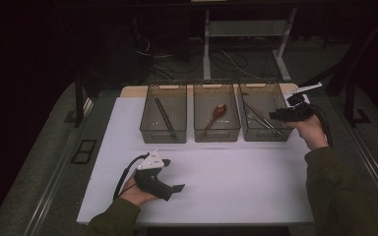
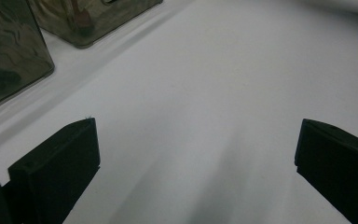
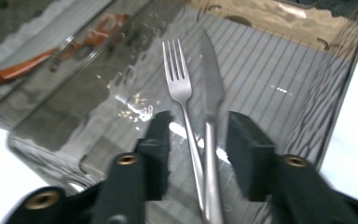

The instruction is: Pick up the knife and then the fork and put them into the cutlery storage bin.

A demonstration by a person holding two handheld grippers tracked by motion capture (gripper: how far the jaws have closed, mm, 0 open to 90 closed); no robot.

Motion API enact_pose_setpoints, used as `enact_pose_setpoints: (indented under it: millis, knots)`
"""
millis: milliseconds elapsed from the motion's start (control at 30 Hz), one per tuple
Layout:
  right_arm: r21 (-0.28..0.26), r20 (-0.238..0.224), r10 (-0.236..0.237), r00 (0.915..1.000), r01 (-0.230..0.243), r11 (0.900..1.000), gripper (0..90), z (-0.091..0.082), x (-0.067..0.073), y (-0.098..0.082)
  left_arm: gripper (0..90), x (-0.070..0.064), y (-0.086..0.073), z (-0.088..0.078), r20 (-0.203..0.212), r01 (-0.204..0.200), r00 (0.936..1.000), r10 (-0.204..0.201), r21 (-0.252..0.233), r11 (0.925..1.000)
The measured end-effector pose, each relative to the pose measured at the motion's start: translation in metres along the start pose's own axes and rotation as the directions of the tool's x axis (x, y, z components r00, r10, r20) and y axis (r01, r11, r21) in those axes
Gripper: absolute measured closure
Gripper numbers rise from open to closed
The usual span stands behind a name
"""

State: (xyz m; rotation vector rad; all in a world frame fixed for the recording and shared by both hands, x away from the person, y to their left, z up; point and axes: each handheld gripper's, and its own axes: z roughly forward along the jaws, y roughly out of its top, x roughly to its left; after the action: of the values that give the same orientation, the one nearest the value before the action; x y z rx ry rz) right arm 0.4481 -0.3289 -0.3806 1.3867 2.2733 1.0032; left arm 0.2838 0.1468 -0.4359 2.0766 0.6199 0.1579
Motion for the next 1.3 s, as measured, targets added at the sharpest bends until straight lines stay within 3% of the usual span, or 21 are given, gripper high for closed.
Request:
enact_pose_setpoints:
  millis: [200,400,567,767,967,1100,1300]
  knots:
    - [-0.067,-0.047,0.015,0.9988,-0.018,0.998,43.6,-0.01,0.009,-0.001,0.0,-0.001,0.0,0.0,-0.002,0.002,1.0,-0.002,-0.003,1.0]
    - [-0.121,-0.1,-0.006,0.9949,-0.006,0.993,37.3,-0.019,0.021,-0.007,0.0,0.0,0.0,0.0,0.001,-0.001,1.0,0.001,-0.004,1.0]
    - [-0.153,-0.123,-0.017,0.9922,-0.002,0.988,35.5,-0.025,0.031,-0.012,0.0,-0.001,0.0,0.0,0.001,0.0,1.0,0.0,-0.004,1.0]
    - [-0.186,-0.183,-0.041,0.9823,0.007,0.983,33.0,-0.03,0.046,-0.022,0.0,-0.001,0.0,-0.001,0.001,0.001,1.0,-0.001,-0.006,1.0]
    - [-0.203,-0.211,-0.076,0.9745,0.032,0.979,30.2,-0.035,0.062,-0.032,0.0,-0.002,0.0,-0.002,0.0,-0.002,1.0,0.002,-0.007,1.0]
    - [-0.201,-0.187,-0.092,0.9781,0.053,0.978,28.1,-0.037,0.072,-0.04,0.0,-0.003,0.001,-0.002,0.001,-0.006,1.0,0.006,-0.009,0.9999]
    - [-0.222,-0.205,-0.121,0.9714,0.074,0.972,26.3,-0.042,0.083,-0.051,0.0,-0.003,0.001,-0.003,0.001,-0.003,1.0,0.003,-0.013,0.9999]
